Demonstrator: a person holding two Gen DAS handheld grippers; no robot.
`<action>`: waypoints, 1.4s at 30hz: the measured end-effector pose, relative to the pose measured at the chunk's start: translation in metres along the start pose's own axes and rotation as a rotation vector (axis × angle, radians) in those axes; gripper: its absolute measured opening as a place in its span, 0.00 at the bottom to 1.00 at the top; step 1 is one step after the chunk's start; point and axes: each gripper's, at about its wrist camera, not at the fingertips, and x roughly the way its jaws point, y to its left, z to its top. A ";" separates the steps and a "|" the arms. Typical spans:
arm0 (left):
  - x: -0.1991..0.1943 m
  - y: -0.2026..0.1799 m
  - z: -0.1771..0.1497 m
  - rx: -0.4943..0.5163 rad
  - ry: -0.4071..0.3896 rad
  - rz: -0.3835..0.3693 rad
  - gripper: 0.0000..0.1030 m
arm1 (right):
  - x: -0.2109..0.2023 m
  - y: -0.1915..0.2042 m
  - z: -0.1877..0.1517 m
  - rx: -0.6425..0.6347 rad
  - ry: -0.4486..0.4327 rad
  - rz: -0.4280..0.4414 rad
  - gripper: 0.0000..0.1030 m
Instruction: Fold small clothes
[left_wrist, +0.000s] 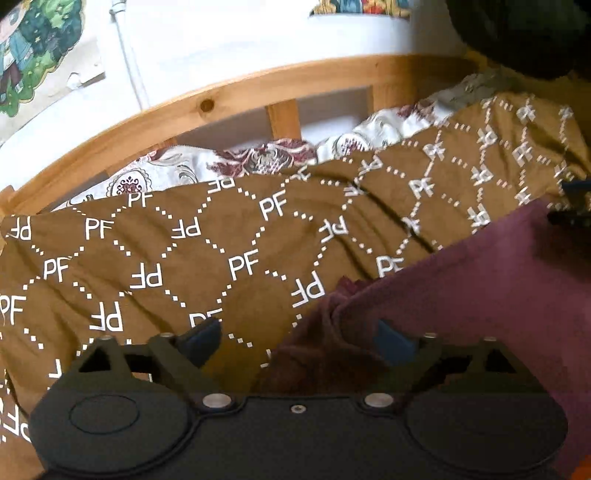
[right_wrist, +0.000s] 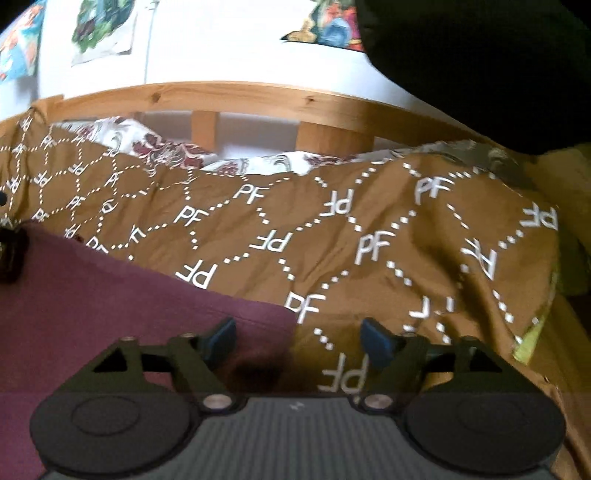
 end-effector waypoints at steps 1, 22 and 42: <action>-0.005 0.005 -0.001 -0.016 -0.010 -0.012 0.97 | -0.003 -0.001 -0.001 0.010 0.000 0.006 0.87; 0.015 -0.037 -0.036 -0.017 0.057 0.110 0.19 | -0.009 0.011 -0.022 0.158 -0.039 -0.008 0.68; -0.037 0.013 -0.067 -0.263 0.037 0.222 0.83 | 0.003 0.011 -0.026 0.270 -0.028 0.044 0.28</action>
